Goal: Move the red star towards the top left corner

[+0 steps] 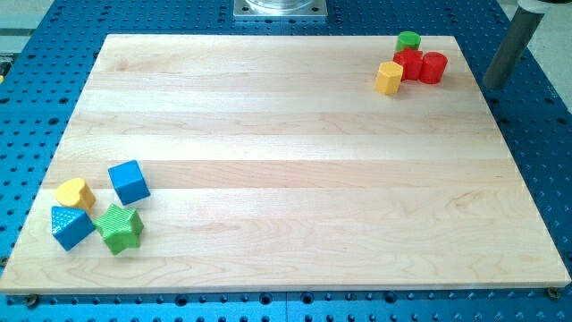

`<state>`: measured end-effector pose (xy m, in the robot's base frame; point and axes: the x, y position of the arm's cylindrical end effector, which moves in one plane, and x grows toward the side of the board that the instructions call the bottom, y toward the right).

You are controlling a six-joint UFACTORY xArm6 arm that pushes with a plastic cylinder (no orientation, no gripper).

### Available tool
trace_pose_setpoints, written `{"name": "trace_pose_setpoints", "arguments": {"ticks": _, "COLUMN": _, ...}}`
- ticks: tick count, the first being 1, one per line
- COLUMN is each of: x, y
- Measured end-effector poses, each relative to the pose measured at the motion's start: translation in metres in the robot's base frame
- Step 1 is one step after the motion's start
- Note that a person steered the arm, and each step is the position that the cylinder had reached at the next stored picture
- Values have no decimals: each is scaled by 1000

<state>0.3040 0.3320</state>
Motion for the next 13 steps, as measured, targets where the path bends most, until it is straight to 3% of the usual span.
{"name": "trace_pose_setpoints", "arguments": {"ticks": 4, "x": -29, "y": -47}}
{"name": "trace_pose_setpoints", "arguments": {"ticks": 5, "x": -30, "y": -91}}
{"name": "trace_pose_setpoints", "arguments": {"ticks": 6, "x": -37, "y": -182}}
{"name": "trace_pose_setpoints", "arguments": {"ticks": 8, "x": -60, "y": -455}}
{"name": "trace_pose_setpoints", "arguments": {"ticks": 9, "x": -65, "y": -374}}
{"name": "trace_pose_setpoints", "arguments": {"ticks": 10, "x": -36, "y": -335}}
{"name": "trace_pose_setpoints", "arguments": {"ticks": 11, "x": -33, "y": -431}}
{"name": "trace_pose_setpoints", "arguments": {"ticks": 12, "x": -38, "y": -455}}
{"name": "trace_pose_setpoints", "arguments": {"ticks": 13, "x": -5, "y": -391}}
